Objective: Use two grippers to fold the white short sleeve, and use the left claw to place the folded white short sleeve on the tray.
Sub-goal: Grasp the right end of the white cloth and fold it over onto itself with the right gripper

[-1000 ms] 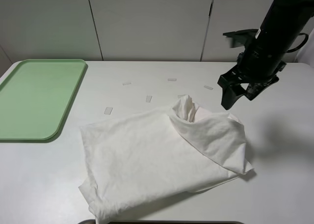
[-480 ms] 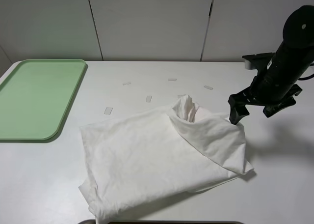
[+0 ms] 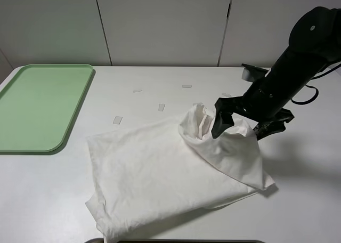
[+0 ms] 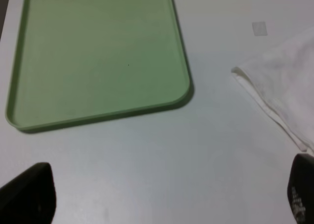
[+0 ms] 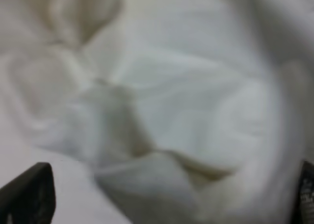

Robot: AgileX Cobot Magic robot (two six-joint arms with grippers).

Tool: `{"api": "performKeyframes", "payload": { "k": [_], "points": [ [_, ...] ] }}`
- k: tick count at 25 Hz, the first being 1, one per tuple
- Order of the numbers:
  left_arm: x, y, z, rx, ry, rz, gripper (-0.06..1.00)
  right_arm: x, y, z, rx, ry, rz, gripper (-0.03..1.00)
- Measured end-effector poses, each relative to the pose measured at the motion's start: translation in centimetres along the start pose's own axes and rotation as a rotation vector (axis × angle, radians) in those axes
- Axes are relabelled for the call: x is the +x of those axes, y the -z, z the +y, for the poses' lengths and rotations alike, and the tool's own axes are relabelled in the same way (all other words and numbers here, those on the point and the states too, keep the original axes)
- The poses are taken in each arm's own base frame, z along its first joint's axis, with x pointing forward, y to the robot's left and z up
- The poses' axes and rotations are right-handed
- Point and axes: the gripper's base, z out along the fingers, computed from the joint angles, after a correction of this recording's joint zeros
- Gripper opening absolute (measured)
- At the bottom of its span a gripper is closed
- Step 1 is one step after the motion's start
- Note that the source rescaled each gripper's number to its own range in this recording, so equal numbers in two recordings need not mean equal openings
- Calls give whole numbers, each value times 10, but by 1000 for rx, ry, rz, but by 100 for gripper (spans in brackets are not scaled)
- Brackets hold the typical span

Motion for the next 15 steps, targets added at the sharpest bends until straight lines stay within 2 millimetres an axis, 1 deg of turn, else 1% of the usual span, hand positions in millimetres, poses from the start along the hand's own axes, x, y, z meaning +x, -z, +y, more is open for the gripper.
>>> {"api": "performKeyframes", "payload": {
  "k": [3, 4, 9, 15],
  "points": [
    [0, 0, 0, 0, 0, 0, 94, 4, -3, 21, -86, -36, 19, 100],
    [0, 0, 0, 0, 0, 0, 94, 4, -3, 21, -86, -36, 19, 100],
    [0, 0, 0, 0, 0, 0, 94, 13, -6, 45, -195, -82, 81, 100],
    [0, 0, 0, 0, 0, 0, 94, 19, -3, 61, -317, -115, 141, 100]
  ]
}}
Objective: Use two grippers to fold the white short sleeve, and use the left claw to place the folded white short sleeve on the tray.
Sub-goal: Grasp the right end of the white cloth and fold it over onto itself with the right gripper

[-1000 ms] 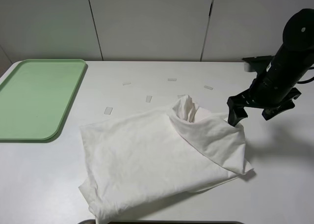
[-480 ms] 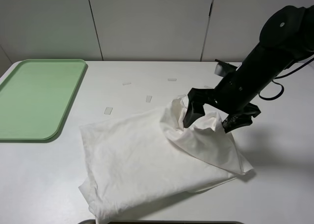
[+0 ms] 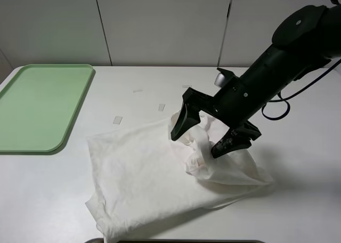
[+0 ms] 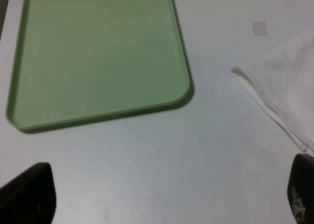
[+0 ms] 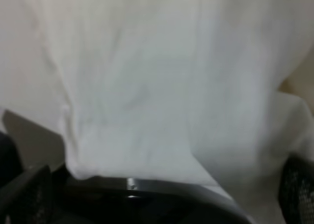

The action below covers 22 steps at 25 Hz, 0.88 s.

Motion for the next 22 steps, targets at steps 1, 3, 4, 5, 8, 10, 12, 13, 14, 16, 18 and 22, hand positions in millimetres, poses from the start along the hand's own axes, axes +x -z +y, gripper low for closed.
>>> {"api": "performKeyframes", "payload": {
  "k": [1, 3, 4, 5, 8, 10, 12, 13, 14, 16, 18, 22],
  "points": [
    [0, 0, 0, 0, 0, 0, 94, 1, 0, 3, -29, -1, 8, 100],
    [0, 0, 0, 0, 0, 0, 94, 2, 1, 9, -102, -1, 26, 100],
    [0, 0, 0, 0, 0, 0, 94, 3, 1, 14, -153, 8, 33, 100],
    [0, 0, 0, 0, 0, 0, 94, 3, 1, 14, -153, 8, 33, 100],
    [0, 0, 0, 0, 0, 0, 94, 4, 3, 25, -269, 95, 33, 100],
    [0, 0, 0, 0, 0, 0, 94, 5, 4, 28, -305, 125, 35, 100],
    [0, 0, 0, 0, 0, 0, 94, 5, 4, 29, -316, 134, 34, 100],
    [0, 0, 0, 0, 0, 0, 94, 6, 5, 30, -331, 135, 40, 100],
    [0, 0, 0, 0, 0, 0, 94, 6, 5, 30, -331, 137, 39, 100],
    [0, 0, 0, 0, 0, 0, 94, 6, 5, 30, -329, 141, 41, 100],
    [0, 0, 0, 0, 0, 0, 94, 6, 5, 29, -323, 147, 42, 100],
    [0, 0, 0, 0, 0, 0, 94, 6, 18, 28, -178, 315, 18, 100]
  ]
}}
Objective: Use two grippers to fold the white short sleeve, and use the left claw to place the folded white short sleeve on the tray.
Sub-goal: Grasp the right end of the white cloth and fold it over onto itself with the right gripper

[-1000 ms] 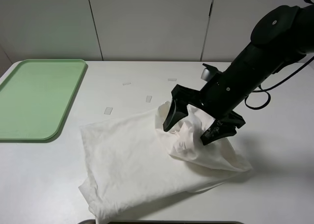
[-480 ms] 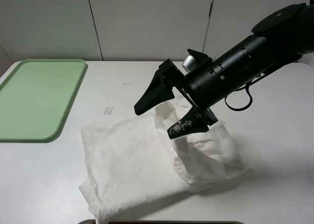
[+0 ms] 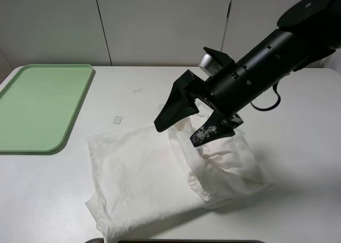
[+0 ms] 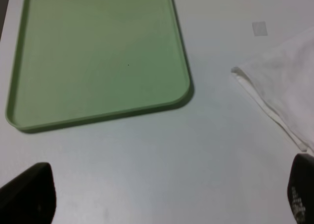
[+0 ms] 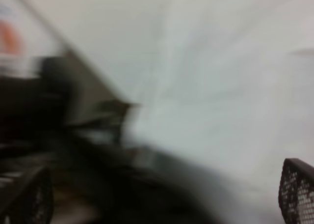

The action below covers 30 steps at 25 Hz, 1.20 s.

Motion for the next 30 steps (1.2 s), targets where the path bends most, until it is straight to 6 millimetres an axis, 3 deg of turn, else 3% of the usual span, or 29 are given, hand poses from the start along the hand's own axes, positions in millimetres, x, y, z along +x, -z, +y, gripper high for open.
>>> {"api": "performKeyframes", "payload": {
  "k": [2, 3, 8, 13, 19, 25, 30],
  "points": [
    [0, 0, 0, 0, 0, 0, 94, -2, 12, -2, 141, 133, -9, 100],
    [0, 0, 0, 0, 0, 0, 94, -2, 21, -11, 305, 248, -11, 100],
    [0, 0, 0, 0, 0, 0, 94, -3, 21, -38, 536, 270, -91, 100],
    [0, 0, 0, 0, 0, 0, 94, -8, 9, -51, 558, 148, -259, 100],
    [0, 0, 0, 0, 0, 0, 94, -11, -14, -58, 565, 130, -265, 100],
    [0, 0, 0, -1, 0, -1, 94, -17, -54, -50, 547, 178, -318, 100],
    [0, 0, 0, -2, -1, -1, 94, -17, -74, -32, 510, 208, -389, 100]
  ]
}}
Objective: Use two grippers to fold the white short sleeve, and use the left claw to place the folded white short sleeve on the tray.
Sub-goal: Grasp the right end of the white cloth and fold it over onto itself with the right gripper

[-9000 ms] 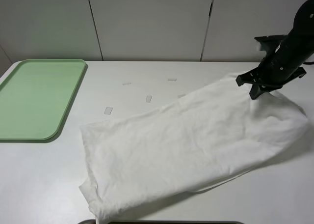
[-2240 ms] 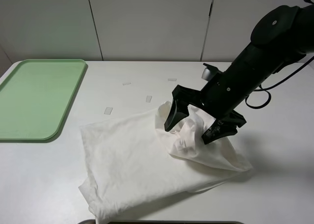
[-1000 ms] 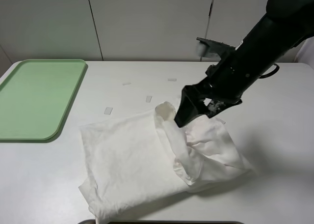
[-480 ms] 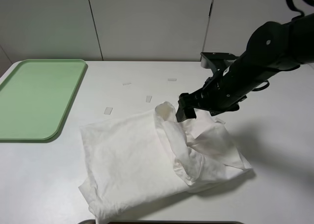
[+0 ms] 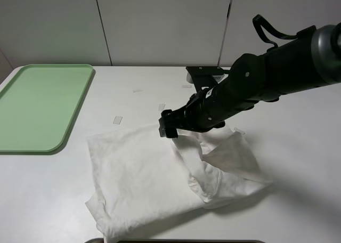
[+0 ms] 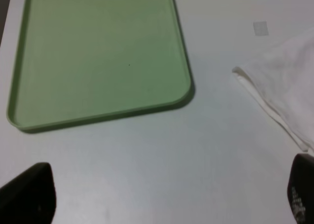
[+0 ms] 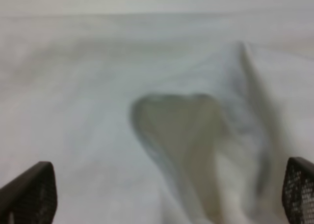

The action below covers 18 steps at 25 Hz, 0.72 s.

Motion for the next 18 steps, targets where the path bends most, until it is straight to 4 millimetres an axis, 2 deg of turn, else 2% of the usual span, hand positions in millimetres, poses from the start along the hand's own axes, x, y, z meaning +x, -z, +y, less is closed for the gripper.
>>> {"api": "performKeyframes", "payload": {
  "k": [8, 15, 18],
  "points": [
    [0, 0, 0, 0, 0, 0, 94, 0, 0, 27, -47, 20, -37, 100],
    [0, 0, 0, 0, 0, 0, 94, 5, 1, 54, -82, 137, -95, 100],
    [0, 0, 0, 0, 0, 0, 94, 7, 1, 59, -89, 180, -100, 100]
  ]
}}
